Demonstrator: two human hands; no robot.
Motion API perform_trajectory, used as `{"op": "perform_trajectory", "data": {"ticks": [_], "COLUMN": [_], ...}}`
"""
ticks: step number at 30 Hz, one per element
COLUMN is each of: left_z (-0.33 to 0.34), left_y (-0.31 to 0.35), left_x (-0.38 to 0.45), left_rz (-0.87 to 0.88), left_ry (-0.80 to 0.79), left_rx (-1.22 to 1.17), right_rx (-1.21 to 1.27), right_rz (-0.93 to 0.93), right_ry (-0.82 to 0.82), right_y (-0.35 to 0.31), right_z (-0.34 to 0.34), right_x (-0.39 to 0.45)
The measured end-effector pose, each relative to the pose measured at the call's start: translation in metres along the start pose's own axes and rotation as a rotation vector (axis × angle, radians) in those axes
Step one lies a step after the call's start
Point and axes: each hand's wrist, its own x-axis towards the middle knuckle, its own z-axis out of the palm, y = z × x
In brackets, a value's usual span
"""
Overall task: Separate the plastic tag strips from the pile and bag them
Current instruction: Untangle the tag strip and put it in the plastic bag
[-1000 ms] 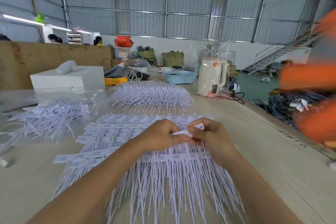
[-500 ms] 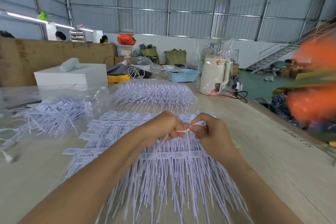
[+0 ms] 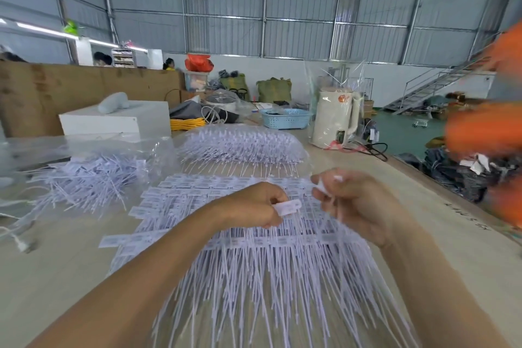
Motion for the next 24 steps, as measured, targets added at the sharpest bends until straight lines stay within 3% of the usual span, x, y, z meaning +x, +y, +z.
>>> {"op": "perform_trajectory", "data": {"ticks": [2,5,10,15,20,24], "left_z": [0.0,0.002,-0.002,-0.004,-0.004,-0.01], "left_y": [0.0,0.001,-0.006,-0.012,-0.011,-0.002], "left_x": [-0.001,-0.001,-0.001,-0.004,-0.006,-0.003], "left_rz": [0.048,0.107,0.049,0.079,-0.042,-0.117], "left_ry": [0.02,0.085,0.149,0.042,0.049,0.039], "left_rx": [0.021,0.067,0.056,-0.047,-0.052,-0.3], "right_rx": [-0.213,-0.275,-0.374,-0.438,-0.585,-0.74], "right_rz": [0.002,0.001,-0.227,-0.235,-0.239,-0.365], "right_ry": [0.061,0.018,0.111,0.095,0.103,0.188], "right_y": [0.015,0.032,0.043,0.047,0.046,0.042], "right_z": [0.015,0.03,0.031,0.028,0.027,0.032], "right_x": [0.005,0.007,0.014,0.018,0.018,0.017]}}
